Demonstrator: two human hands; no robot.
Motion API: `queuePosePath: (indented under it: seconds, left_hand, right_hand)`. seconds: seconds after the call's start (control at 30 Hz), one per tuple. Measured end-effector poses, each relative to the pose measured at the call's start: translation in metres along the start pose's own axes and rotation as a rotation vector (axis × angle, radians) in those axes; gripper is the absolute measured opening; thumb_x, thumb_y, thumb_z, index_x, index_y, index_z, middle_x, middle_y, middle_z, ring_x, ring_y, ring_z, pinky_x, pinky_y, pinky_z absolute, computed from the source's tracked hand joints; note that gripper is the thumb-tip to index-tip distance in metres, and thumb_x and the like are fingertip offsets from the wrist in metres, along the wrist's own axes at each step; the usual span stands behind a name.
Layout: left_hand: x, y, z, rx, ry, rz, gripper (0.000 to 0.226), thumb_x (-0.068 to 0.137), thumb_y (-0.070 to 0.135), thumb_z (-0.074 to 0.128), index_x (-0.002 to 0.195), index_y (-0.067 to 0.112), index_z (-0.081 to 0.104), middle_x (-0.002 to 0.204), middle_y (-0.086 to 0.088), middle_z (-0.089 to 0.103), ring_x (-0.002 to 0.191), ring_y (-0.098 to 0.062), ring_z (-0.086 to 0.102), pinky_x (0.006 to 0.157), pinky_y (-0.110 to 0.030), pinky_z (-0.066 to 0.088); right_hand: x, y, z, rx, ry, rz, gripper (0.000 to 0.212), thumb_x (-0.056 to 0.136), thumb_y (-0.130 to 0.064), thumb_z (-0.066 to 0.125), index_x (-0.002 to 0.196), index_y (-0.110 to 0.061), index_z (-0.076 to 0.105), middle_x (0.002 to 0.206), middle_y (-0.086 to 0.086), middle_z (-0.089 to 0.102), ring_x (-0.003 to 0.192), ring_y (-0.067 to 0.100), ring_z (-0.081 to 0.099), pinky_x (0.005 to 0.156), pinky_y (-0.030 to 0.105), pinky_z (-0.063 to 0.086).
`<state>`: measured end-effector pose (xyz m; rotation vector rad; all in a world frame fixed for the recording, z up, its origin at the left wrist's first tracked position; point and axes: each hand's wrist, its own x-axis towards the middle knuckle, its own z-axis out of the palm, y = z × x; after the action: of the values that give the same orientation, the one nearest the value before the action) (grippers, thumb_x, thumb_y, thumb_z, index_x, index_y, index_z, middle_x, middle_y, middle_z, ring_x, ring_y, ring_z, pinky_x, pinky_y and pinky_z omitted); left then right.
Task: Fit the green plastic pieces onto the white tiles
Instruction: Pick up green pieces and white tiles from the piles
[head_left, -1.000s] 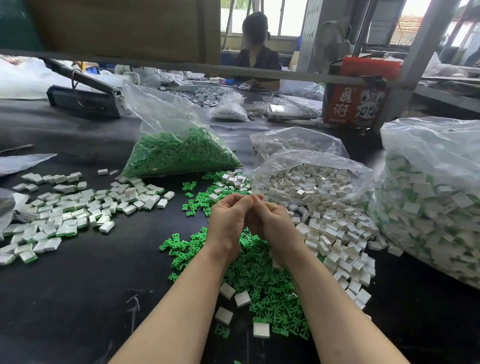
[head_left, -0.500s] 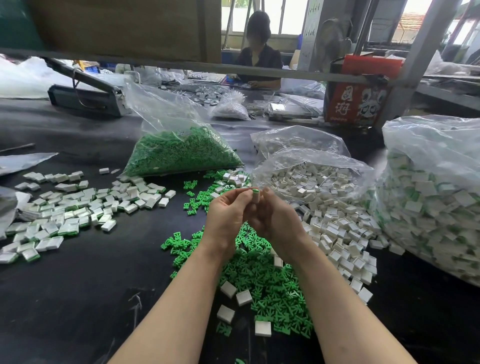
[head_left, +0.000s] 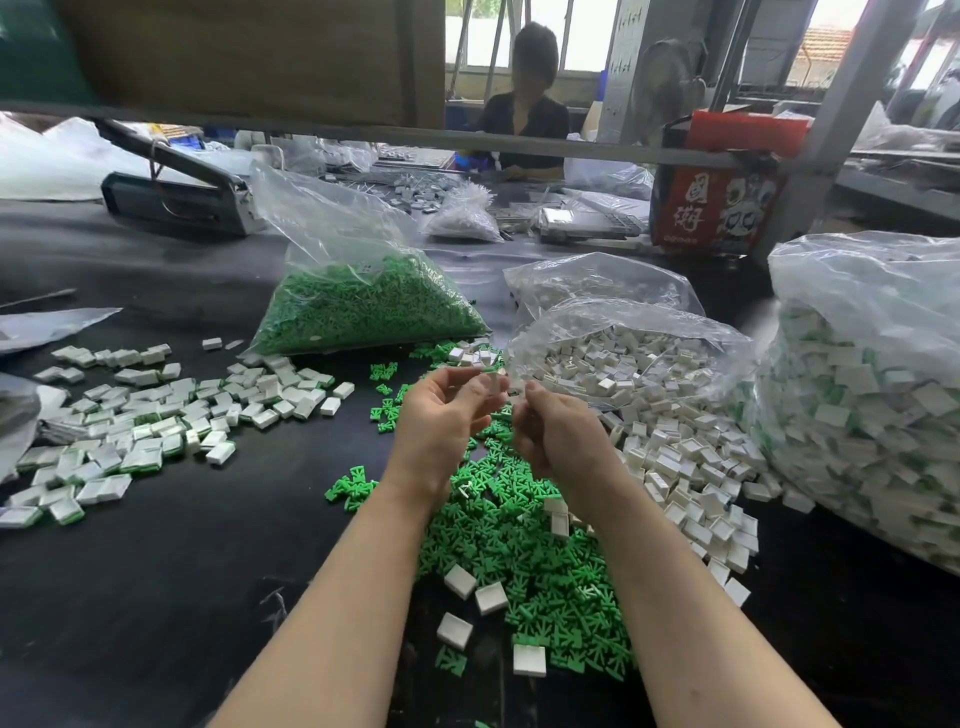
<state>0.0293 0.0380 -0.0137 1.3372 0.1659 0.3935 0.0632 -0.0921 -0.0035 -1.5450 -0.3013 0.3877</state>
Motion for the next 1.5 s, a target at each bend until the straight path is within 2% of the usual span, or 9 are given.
queuePosePath:
  seconds: [0.3,0.47,0.57,0.73,0.9,1.07,1.17,1.27,1.5]
  left_hand:
    - [0.027,0.011,-0.092,-0.325,0.680,-0.233,0.012,0.095,0.005,0.059,0.084,0.008,0.056,0.076,-0.006,0.068,0.062,-0.008,0.065,0.052,-0.015,0.052]
    - [0.026,0.017,-0.106,-0.554,0.732,-0.253,0.029,0.103,0.009,0.043,0.129,-0.002,0.050,0.129,-0.014,0.055,0.118,-0.020,0.061,0.101,-0.022,0.045]
    - [0.024,0.022,-0.105,-0.621,0.733,-0.163,0.036,0.103,0.008,0.042,0.138,-0.002,0.043,0.142,-0.017,0.048,0.121,-0.023,0.059,0.101,-0.028,0.047]
    - [0.024,0.021,-0.088,-0.450,0.704,-0.120,0.035,0.099,0.009,0.052,0.130,-0.005,0.043,0.134,-0.022,0.052,0.109,-0.025,0.065,0.082,-0.028,0.057]
    - [0.023,0.014,-0.070,-0.156,0.632,-0.076,0.065,0.096,0.006,0.056,0.150,0.005,0.020,0.119,-0.014,0.053,0.096,-0.023,0.068,0.085,-0.032,0.056]
    - [0.015,0.003,-0.054,0.530,0.314,0.079,0.025,0.092,0.022,0.063,0.116,0.017,0.063,0.109,0.002,0.066,0.097,-0.020,0.065,0.082,-0.034,0.056]
    - [0.014,-0.011,-0.042,0.866,0.030,-0.007,0.046,0.089,0.046,0.064,0.130,0.029,0.056,0.135,0.003,0.053,0.120,-0.021,0.051,0.108,-0.050,0.037]
    - [0.015,-0.021,-0.028,1.232,-0.162,-0.005,0.068,0.084,0.066,0.056,0.144,0.038,0.039,0.157,0.006,0.026,0.144,-0.020,0.022,0.116,-0.052,0.012]
    - [0.018,-0.034,-0.017,1.362,-0.295,0.056,0.058,0.085,0.072,0.046,0.137,0.049,0.041,0.157,0.012,0.026,0.144,-0.018,0.015,0.114,-0.052,0.010]
  right_hand:
    - [0.003,-0.005,-0.021,-0.481,0.162,-0.107,0.034,0.103,-0.023,0.046,0.075,-0.010,0.062,0.060,0.002,0.057,0.044,0.007,0.046,0.053,0.026,0.041]
    - [0.007,-0.002,-0.033,-0.823,0.141,-0.092,0.018,0.097,-0.027,0.056,0.090,-0.014,0.065,0.076,0.003,0.068,0.049,0.010,0.045,0.051,0.025,0.040]
    - [0.009,0.000,-0.036,-0.953,0.184,-0.128,0.010,0.095,-0.025,0.060,0.094,-0.018,0.066,0.084,-0.005,0.067,0.057,0.008,0.054,0.056,0.024,0.047]
    - [0.018,0.004,-0.042,-1.234,0.350,-0.169,0.018,0.094,-0.027,0.058,0.110,-0.021,0.066,0.102,-0.003,0.069,0.104,0.022,0.058,0.098,0.039,0.044]
    - [0.021,0.003,-0.045,-1.397,0.458,-0.054,0.028,0.090,-0.021,0.055,0.117,-0.022,0.062,0.110,0.002,0.063,0.112,0.025,0.048,0.092,0.038,0.039]
    - [0.023,0.004,-0.046,-1.488,0.433,0.122,0.034,0.086,-0.019,0.051,0.119,-0.016,0.059,0.119,0.009,0.057,0.117,0.030,0.041,0.093,0.040,0.036]
    - [0.025,0.007,-0.048,-1.482,0.375,0.189,0.023,0.089,-0.018,0.047,0.107,-0.015,0.062,0.123,0.010,0.058,0.131,0.034,0.035,0.106,0.044,0.032]
    - [0.025,0.008,-0.048,-1.479,0.357,0.184,0.021,0.092,-0.022,0.048,0.108,-0.017,0.061,0.118,0.008,0.061,0.123,0.031,0.042,0.094,0.040,0.034]
    - [0.028,0.015,-0.046,-1.435,0.418,0.066,0.023,0.083,-0.009,0.046,0.098,-0.018,0.061,0.096,0.002,0.062,0.097,0.022,0.046,0.078,0.036,0.032]
